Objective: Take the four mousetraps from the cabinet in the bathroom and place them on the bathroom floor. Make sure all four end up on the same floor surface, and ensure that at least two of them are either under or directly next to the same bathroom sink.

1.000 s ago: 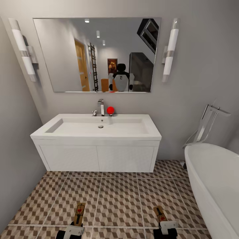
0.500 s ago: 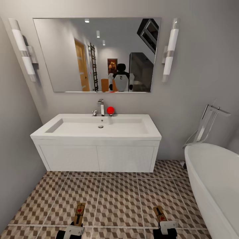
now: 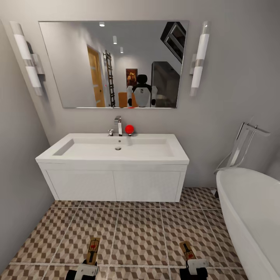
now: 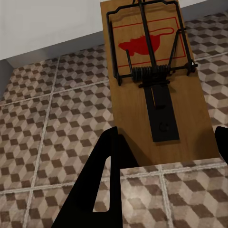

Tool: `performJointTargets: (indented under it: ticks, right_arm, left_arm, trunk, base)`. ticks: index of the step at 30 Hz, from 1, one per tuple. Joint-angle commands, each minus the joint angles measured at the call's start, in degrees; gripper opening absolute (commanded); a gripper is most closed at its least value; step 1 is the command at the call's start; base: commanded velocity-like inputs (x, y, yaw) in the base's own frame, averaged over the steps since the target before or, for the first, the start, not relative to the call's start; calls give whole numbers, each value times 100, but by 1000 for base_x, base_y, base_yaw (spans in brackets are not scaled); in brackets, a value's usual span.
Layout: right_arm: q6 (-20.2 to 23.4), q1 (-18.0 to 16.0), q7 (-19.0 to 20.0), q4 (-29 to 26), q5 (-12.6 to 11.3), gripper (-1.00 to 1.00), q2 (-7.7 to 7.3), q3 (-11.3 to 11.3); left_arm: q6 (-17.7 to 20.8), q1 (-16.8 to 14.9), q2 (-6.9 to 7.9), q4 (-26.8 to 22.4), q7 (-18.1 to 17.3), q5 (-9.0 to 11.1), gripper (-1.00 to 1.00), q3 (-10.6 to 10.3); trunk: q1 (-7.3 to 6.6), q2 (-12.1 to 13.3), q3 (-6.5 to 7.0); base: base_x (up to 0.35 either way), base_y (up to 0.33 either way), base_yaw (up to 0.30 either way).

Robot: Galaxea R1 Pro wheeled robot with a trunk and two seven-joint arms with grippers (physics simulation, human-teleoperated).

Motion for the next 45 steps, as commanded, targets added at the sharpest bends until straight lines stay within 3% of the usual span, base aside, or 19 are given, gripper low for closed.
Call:
performJointTargets:
  ticks: [1,45]
  right_arm:
    - [2,-4,-45,4,48,-100,-2,14]
    - [3,-4,-37,4,45,-100,-2,17]
  left_arm:
    - [-23,-7,-7,22,26,16,-100,-49]
    - [-23,-7,-7,22,26,16,-100,-49]
  trunk:
    - [0,-3,-6]
    - [0,-3,-6]
  base:
    - [0,0,0]
    - [0,0,0]
